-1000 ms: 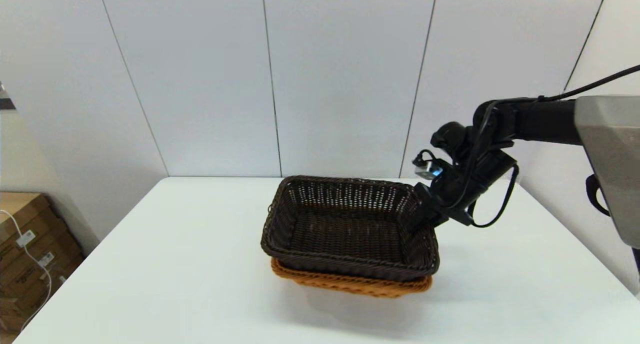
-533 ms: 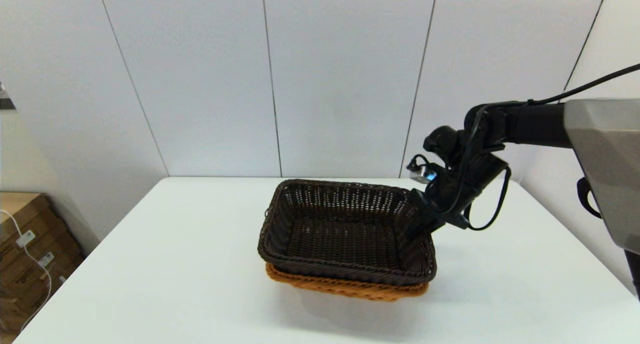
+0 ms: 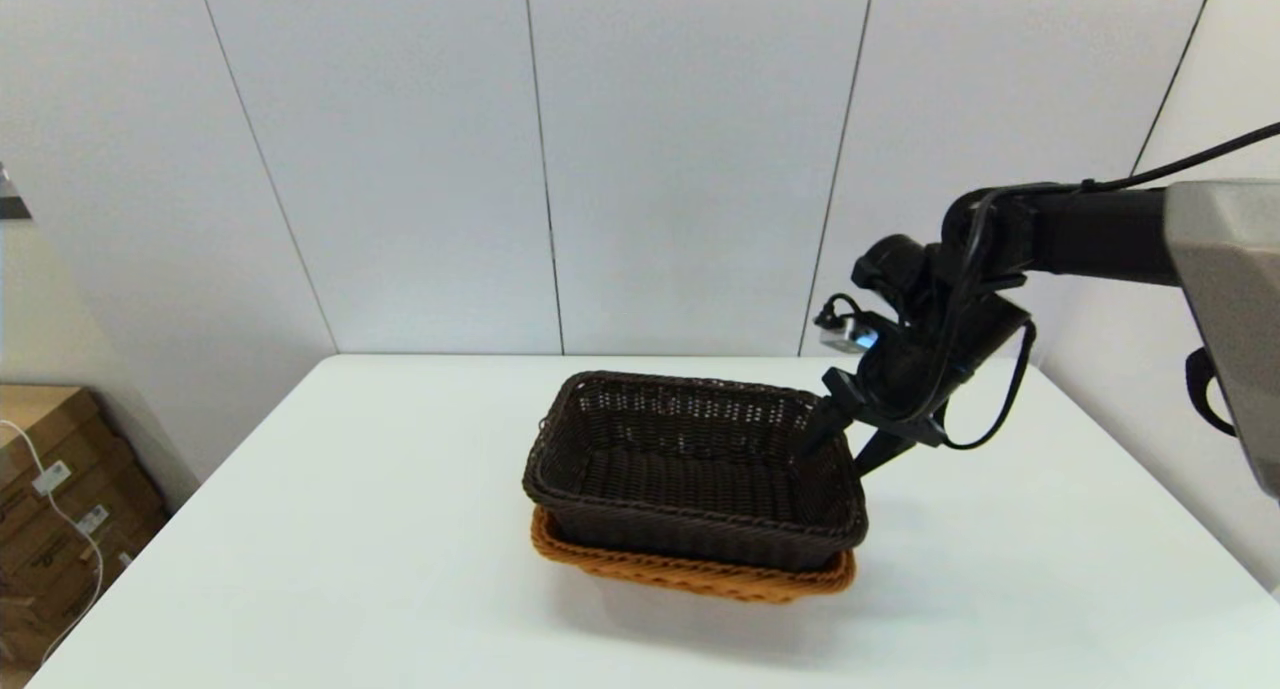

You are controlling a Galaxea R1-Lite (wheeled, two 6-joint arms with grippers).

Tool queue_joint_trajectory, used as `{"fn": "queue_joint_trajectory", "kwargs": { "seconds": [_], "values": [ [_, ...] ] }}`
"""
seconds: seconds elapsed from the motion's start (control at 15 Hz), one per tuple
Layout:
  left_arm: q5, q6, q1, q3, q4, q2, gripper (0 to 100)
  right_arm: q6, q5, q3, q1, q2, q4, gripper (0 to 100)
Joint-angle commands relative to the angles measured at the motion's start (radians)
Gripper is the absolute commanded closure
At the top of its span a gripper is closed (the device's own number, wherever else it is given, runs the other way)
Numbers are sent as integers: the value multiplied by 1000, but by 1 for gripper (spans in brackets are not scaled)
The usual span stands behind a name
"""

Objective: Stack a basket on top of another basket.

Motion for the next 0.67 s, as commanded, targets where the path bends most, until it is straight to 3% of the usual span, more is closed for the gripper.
{"fn": "queue_joint_trajectory", "kwargs": {
  "seconds": [0.07,0.2,0.33,0.67],
  "values": [
    [0,0,0,2,0,1,0,-9,68,0,-10,-105,3,0],
    [0,0,0,2,0,1,0,-12,119,2,-18,-197,28,0],
    [0,0,0,2,0,1,0,-21,147,2,-16,-334,103,0],
    [0,-3,0,2,-3,1,0,-12,153,84,-41,-703,252,0]
  ]
}}
